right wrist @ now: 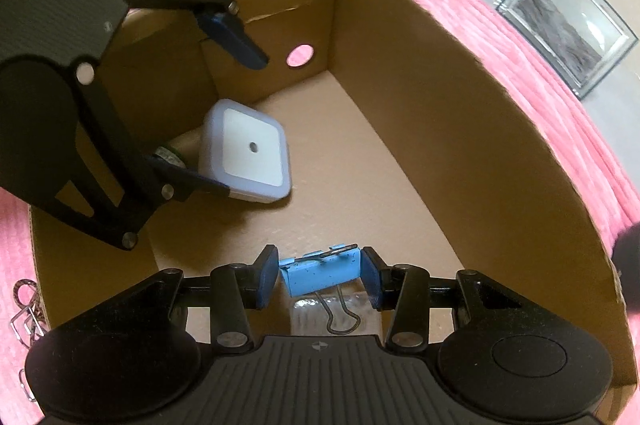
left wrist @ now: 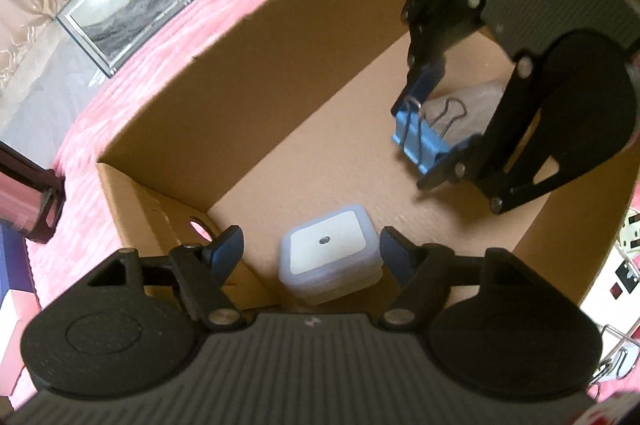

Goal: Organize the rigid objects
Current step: 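Open both tools to drop the items and lift out of the box, then lower both tools toward the pile of items beside the box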

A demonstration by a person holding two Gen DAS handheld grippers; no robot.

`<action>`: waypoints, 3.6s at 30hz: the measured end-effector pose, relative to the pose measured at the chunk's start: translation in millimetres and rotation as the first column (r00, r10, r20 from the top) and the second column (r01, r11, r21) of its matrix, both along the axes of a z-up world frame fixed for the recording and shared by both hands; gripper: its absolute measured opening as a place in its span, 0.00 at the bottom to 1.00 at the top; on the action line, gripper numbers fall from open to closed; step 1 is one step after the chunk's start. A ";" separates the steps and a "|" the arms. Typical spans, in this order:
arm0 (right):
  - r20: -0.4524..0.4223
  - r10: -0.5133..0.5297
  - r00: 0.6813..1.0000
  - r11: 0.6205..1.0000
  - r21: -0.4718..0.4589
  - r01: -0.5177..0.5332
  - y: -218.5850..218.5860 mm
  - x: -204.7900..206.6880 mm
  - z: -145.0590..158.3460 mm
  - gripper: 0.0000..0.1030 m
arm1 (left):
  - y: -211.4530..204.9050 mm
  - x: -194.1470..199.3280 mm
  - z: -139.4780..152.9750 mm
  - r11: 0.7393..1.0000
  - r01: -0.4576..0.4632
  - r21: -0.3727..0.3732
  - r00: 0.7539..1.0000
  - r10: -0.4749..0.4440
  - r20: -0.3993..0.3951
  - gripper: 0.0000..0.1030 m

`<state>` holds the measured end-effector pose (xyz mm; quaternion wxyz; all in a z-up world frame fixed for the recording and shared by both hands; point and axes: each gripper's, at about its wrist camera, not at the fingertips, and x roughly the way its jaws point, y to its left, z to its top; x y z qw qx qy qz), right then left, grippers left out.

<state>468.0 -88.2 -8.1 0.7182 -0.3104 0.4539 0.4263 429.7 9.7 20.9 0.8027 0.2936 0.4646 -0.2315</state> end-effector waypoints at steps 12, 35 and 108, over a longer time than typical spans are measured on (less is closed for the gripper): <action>-0.008 0.049 0.999 0.998 -0.047 -0.049 14.9 -3.3 -13.9 0.40 | 0.6 -6.8 3.8 0.999 0.035 0.005 0.999 -0.035 0.027 0.70; 0.110 -0.041 0.993 0.995 0.096 0.031 -15.7 -35.7 46.6 0.41 | 4.9 -37.0 43.6 0.998 0.026 -0.060 0.986 -0.016 0.163 0.72; -0.024 -0.748 0.663 0.532 0.577 0.620 -114.4 -383.4 -26.7 0.71 | 21.2 -359.1 -35.2 0.751 -0.384 -0.536 0.777 0.577 0.252 0.79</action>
